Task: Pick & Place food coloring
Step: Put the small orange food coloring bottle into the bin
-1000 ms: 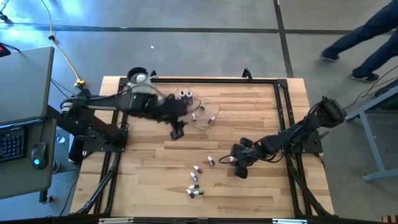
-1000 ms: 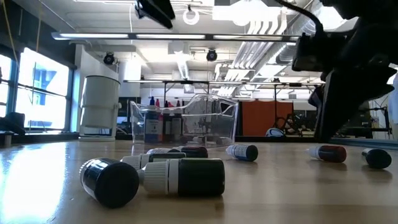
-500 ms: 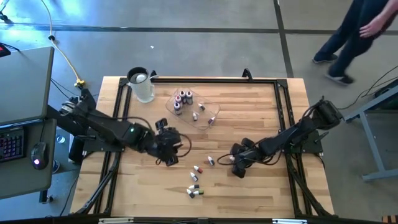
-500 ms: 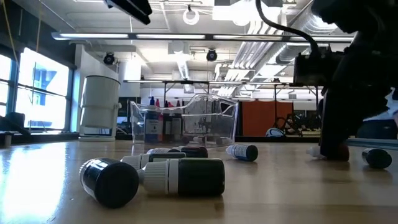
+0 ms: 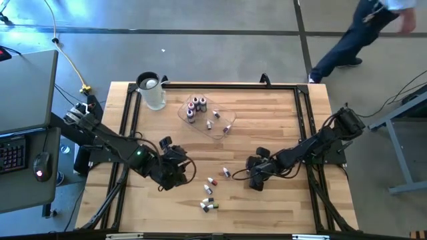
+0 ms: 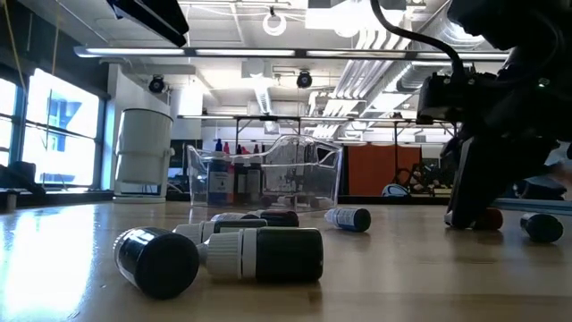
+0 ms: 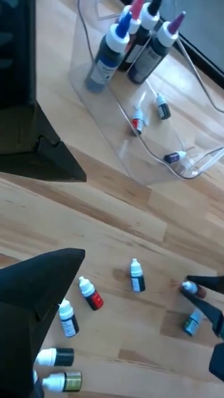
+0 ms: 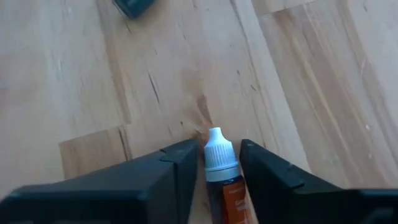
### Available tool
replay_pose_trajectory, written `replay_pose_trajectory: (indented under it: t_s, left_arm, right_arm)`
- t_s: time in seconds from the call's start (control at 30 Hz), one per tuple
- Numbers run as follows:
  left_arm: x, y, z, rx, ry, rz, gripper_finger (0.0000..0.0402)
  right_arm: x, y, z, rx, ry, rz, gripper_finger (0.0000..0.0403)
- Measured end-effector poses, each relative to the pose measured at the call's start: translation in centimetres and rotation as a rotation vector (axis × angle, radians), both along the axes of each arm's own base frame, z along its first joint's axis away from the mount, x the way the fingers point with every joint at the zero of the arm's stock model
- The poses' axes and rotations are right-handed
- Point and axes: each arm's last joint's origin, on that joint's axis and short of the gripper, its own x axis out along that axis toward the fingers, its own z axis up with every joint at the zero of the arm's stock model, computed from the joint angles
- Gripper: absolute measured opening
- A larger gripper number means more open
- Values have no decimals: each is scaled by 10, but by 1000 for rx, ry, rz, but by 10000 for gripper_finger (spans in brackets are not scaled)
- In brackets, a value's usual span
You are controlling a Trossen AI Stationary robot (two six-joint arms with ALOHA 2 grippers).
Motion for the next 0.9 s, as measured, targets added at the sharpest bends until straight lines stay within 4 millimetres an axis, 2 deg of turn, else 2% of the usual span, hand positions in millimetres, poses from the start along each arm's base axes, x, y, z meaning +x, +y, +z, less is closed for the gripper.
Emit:
replay_pose_trajectory:
  t_s: [0.2, 0.33, 0.43, 0.57, 0.67, 0.73, 0.83, 0.9]
  left_arm:
    - [0, 0, -1, -4, -10, 15, 182]
    - [1, 1, -1, 18, -24, 31, 182]
    - [1, 2, 0, 34, -35, 41, 182]
    - [1, 2, 0, 40, -44, 47, 182]
    - [2, 2, 1, 35, -52, 47, 182]
    - [2, 1, 1, 40, -52, 36, 182]
    - [5, -1, -3, 41, -33, 20, 182]
    - [6, -2, -6, 44, -15, 14, 182]
  right_arm:
    - [3, 0, 1, -29, -41, 2, 67]
    - [21, 0, 12, -65, -151, 37, 61]
    - [49, -1, 39, -162, -340, 30, 67]
    - [83, -8, 89, -449, -465, 95, 69]
    - [106, -34, 126, -600, -507, 52, 69]
    - [117, -61, 142, -588, -537, 14, 70]
    - [130, -105, 142, -479, -549, 51, 70]
    - [137, -130, 130, -434, -514, 60, 71]
